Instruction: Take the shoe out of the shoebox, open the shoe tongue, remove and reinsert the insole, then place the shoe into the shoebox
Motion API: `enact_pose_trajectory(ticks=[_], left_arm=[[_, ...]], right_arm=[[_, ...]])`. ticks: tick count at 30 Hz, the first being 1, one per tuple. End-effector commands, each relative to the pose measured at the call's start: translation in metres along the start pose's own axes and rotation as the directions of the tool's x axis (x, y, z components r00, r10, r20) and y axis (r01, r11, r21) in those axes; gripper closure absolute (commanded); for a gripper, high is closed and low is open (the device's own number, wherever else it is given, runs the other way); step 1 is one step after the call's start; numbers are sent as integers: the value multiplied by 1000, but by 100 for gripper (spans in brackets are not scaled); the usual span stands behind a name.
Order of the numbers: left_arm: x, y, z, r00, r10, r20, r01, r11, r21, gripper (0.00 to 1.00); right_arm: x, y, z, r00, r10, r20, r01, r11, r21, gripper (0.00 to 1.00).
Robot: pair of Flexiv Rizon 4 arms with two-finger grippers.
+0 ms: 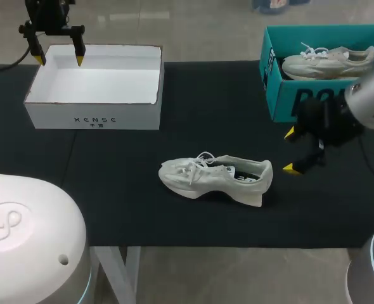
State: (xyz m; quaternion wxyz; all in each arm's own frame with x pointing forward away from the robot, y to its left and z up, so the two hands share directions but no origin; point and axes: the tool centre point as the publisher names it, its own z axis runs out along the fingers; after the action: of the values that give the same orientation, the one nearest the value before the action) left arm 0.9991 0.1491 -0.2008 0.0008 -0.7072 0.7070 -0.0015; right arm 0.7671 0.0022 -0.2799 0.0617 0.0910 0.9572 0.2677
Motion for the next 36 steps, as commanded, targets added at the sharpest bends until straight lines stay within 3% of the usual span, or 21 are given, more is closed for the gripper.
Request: enact_pose_trajectory(ticks=[1,7,15,24,36], left_arm=[[0,0,0,1000,0,0,0,1000,-1,0],[0,0,0,1000,0,0,0,1000,-1,0],[0,0,0,1000,0,0,0,1000,-1,0],[0,0,0,1000,0,0,0,1000,-1,0],[0,0,0,1000,0,0,0,1000,-1,0]], right_arm=[[2,-3,1,999,19,38,-17,999,-52,0],[-2,-17,15,991,116,65,-102,978,-183,0],[3,-24,27,980,174,98,-142,951,-274,0],[11,-33,57,973,207,104,-166,938,-305,0],[13,-40,107,976,215,41,-190,924,-331,0]])
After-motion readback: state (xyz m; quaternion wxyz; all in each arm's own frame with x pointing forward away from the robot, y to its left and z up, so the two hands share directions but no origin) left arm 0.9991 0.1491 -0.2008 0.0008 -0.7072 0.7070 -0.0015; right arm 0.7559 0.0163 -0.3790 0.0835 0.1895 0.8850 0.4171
